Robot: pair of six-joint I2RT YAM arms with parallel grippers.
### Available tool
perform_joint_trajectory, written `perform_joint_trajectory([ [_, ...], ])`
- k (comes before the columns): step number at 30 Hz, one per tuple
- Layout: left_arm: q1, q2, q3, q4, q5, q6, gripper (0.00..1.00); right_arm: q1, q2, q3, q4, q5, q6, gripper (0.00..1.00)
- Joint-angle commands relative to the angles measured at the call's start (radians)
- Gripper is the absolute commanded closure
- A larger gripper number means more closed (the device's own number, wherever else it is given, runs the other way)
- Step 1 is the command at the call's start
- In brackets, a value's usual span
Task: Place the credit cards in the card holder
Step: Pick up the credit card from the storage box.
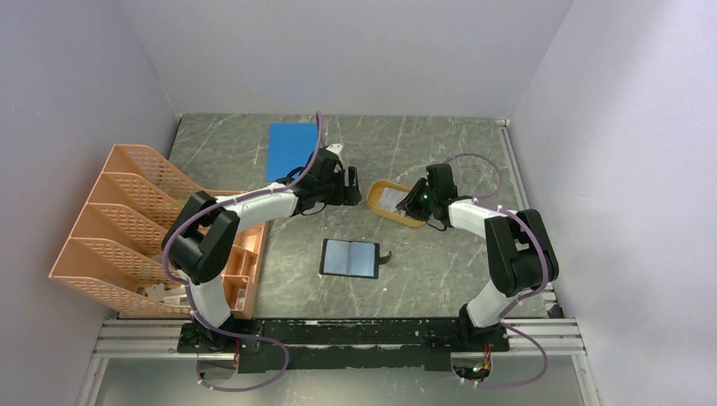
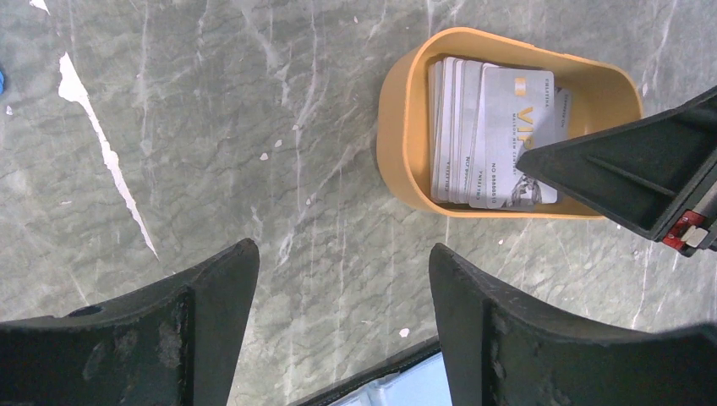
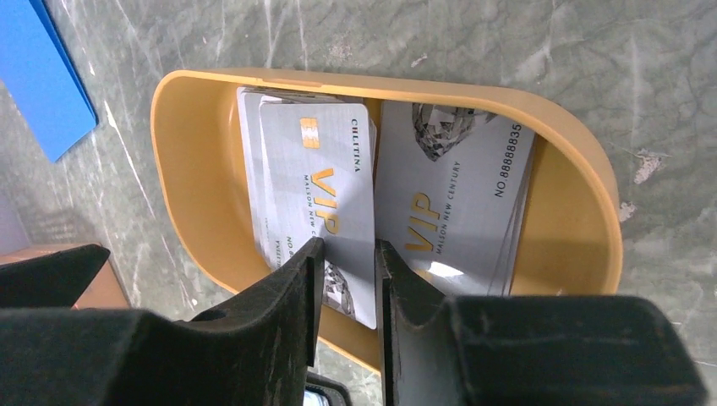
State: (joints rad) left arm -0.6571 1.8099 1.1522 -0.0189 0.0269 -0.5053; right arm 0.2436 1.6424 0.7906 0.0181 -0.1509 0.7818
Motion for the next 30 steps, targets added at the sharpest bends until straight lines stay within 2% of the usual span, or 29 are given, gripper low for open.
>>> perform_joint_trajectory([
  [1,0.005,-0.014,-0.003,0.011,-0.015,0.005,0.22,-0.016,-0.027,-0.027,-0.029,0.015,-0.016,0.71],
  [15,0.005,-0.018,-0.003,0.011,-0.016,0.007,0.23,-0.020,-0.089,-0.041,-0.053,0.031,-0.023,0.80],
  [21,0.006,-0.022,-0.003,0.011,-0.018,0.008,0.22,-0.020,-0.108,-0.034,-0.076,0.037,-0.015,1.00],
  [30,0.005,-0.030,-0.004,0.011,-0.022,0.010,0.23,-0.021,-0.142,-0.010,-0.128,0.038,0.001,1.00],
])
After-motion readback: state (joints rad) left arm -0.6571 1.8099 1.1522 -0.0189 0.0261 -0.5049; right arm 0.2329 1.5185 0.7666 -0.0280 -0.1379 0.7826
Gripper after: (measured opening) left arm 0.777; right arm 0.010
